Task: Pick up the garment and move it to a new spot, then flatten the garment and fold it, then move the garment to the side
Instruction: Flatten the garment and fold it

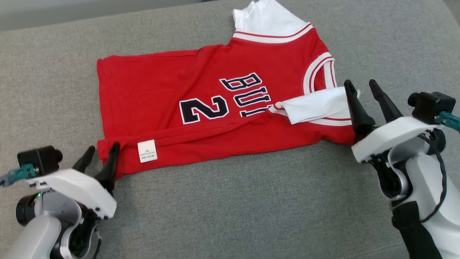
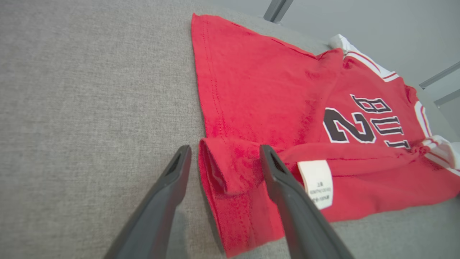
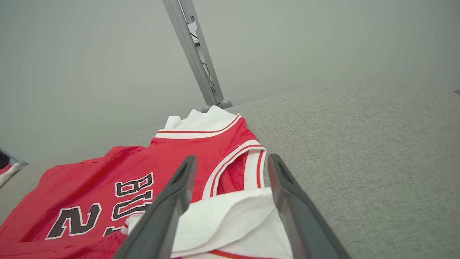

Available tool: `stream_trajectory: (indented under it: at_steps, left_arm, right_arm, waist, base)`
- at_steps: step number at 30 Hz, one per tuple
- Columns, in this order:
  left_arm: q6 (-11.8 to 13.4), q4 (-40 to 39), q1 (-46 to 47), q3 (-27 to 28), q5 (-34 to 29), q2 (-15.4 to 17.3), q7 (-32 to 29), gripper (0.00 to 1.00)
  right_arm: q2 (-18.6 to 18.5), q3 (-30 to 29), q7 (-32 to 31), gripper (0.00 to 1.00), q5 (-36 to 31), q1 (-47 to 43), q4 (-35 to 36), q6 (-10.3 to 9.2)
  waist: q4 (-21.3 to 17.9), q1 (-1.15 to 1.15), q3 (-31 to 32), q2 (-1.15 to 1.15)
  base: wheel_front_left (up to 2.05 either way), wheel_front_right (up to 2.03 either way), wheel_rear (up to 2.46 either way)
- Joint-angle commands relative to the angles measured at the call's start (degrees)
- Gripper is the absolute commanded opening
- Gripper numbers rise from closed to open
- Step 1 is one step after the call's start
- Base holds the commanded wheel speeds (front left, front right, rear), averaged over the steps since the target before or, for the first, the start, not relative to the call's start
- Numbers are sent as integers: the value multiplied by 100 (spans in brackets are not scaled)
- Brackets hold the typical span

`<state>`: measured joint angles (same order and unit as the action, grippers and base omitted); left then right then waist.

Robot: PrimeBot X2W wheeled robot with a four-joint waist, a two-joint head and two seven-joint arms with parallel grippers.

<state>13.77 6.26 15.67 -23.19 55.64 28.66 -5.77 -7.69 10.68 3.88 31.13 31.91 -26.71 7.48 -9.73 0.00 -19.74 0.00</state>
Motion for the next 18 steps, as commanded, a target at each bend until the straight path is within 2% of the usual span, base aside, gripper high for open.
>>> stream_trajectory:
  at_steps: [1, 4, 9, 12, 18]
  left_arm:
    - [31, -121, -168, -27, -77, 106, 23, 100]
    - [17, -549, -469, -64, 11, 219, -93, 100]
    - [112, -1080, -765, -169, -67, 635, -474, 100]
    - [217, -1192, -715, -204, -167, 775, -597, 100]
    - [191, -1131, -615, -247, -37, 857, -911, 100]
  right_arm:
    - [-172, 83, 42, 100, -118, -154, 93, 3]
    - [-444, 210, -133, 100, -276, -451, 344, 3]
    - [-755, 321, -773, 100, -635, -887, 750, 3]
    - [-776, 248, -1082, 100, -870, -1000, 904, 3]
    - [-600, -36, -1484, 100, -1286, -1018, 1074, 2]
  waist:
    - [-19, 0, 90, 0]
    - [-55, 0, 139, 0]
    - [-86, 0, -45, 0]
    - [-79, 0, -188, 0]
    - [-10, 0, -436, 0]
  base:
    - [0, 0, 0]
    - [0, 0, 0]
    - [0, 0, 0]
    - [0, 0, 0]
    - [0, 0, 0]
